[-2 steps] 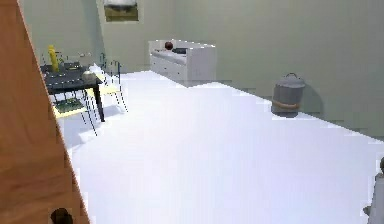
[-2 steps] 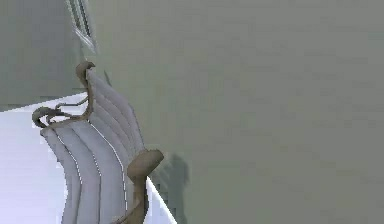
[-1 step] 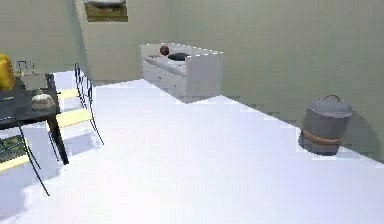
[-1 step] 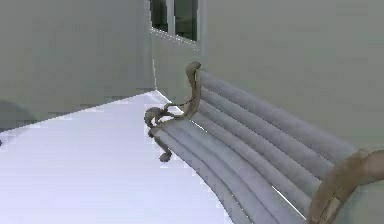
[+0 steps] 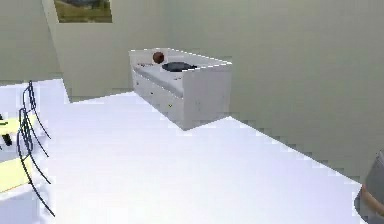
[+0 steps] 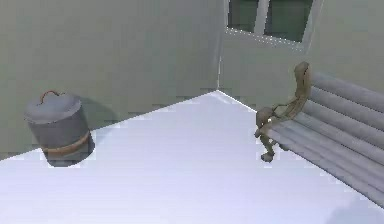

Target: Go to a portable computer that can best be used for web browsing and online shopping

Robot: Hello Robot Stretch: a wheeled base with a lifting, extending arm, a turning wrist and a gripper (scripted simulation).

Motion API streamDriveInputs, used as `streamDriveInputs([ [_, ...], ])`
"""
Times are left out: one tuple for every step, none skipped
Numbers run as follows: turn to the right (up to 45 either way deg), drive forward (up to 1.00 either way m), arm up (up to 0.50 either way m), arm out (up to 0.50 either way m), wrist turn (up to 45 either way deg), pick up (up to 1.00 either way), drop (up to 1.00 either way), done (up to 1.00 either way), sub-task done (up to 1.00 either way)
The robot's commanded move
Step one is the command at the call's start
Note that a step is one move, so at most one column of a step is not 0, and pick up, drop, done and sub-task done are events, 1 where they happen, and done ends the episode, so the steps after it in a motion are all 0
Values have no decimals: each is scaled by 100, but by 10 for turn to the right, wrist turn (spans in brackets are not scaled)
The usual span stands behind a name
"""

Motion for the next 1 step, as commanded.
streamDriveInputs([
  [0, 100, 0, 0, 0, 0, 0, 0, 0],
])
